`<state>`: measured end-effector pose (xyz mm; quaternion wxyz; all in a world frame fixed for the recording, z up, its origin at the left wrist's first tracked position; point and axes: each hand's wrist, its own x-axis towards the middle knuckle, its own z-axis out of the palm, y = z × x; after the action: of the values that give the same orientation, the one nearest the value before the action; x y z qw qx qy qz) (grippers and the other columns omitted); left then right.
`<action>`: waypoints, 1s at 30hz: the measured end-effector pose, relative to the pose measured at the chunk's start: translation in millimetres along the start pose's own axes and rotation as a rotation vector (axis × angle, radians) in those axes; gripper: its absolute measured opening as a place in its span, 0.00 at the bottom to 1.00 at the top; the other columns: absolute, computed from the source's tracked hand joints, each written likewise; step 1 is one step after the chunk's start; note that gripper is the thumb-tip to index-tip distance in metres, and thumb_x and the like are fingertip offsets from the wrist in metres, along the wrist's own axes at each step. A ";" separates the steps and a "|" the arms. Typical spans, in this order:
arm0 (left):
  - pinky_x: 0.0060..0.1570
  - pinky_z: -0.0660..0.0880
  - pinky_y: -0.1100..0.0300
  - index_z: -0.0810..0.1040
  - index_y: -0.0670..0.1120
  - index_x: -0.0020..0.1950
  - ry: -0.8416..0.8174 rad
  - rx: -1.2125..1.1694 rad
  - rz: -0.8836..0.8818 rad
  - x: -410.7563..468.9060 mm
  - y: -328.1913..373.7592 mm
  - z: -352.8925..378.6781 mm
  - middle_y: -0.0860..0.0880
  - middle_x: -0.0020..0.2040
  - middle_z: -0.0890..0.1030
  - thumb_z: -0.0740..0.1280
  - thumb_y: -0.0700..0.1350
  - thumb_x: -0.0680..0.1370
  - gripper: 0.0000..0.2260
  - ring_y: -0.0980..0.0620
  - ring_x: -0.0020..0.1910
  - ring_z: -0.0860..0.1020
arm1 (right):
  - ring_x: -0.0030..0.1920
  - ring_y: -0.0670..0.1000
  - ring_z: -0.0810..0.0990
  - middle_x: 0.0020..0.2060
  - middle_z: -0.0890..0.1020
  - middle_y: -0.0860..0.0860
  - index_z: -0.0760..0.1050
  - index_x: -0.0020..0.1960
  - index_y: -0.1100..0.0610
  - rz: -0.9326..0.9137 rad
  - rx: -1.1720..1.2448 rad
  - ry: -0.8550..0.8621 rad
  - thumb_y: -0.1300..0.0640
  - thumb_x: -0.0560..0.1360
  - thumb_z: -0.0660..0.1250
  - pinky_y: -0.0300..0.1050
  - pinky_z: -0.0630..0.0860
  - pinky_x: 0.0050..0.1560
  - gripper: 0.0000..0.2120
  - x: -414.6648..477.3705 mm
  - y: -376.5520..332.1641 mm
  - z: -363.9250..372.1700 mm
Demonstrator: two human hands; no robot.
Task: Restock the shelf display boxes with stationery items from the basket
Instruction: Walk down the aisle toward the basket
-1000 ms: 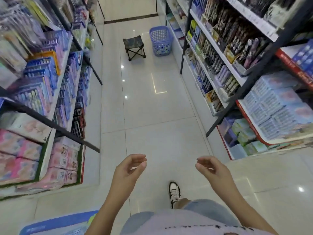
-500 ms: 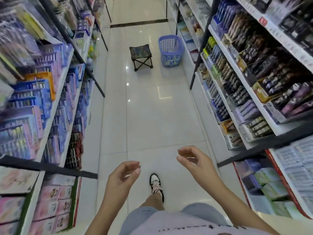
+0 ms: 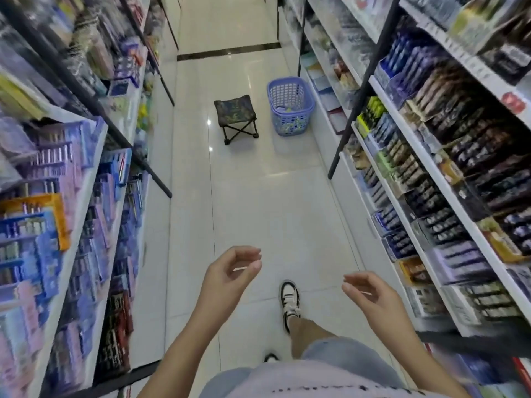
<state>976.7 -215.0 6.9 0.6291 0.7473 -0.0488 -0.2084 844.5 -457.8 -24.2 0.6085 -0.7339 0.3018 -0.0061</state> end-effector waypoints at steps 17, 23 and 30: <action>0.51 0.77 0.56 0.82 0.49 0.48 0.237 -0.031 -0.112 265.9 38.1 -74.7 0.51 0.48 0.85 0.71 0.39 0.74 0.06 0.53 0.48 0.82 | 0.47 0.42 0.81 0.46 0.82 0.42 0.78 0.48 0.45 -0.160 -0.006 -0.204 0.53 0.72 0.71 0.36 0.77 0.50 0.06 323.1 -169.8 108.3; 0.47 0.76 0.68 0.82 0.49 0.49 0.084 -0.010 -0.058 400.2 78.9 -98.4 0.52 0.48 0.84 0.71 0.40 0.74 0.06 0.55 0.50 0.81 | 0.48 0.44 0.82 0.45 0.83 0.47 0.80 0.47 0.50 -0.067 0.026 -0.085 0.57 0.72 0.71 0.37 0.76 0.48 0.05 411.2 -195.2 119.9; 0.48 0.76 0.66 0.82 0.53 0.47 -0.037 0.006 -0.031 537.9 122.5 -115.4 0.53 0.48 0.84 0.71 0.42 0.74 0.06 0.56 0.49 0.81 | 0.46 0.42 0.81 0.43 0.84 0.42 0.80 0.47 0.50 -0.043 0.023 0.046 0.58 0.72 0.71 0.31 0.77 0.44 0.05 506.6 -231.9 124.2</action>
<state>1531.5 -314.1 4.1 0.6224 0.7460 -0.0493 -0.2317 1406.4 -557.5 -29.9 0.6095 -0.7329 0.2998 -0.0394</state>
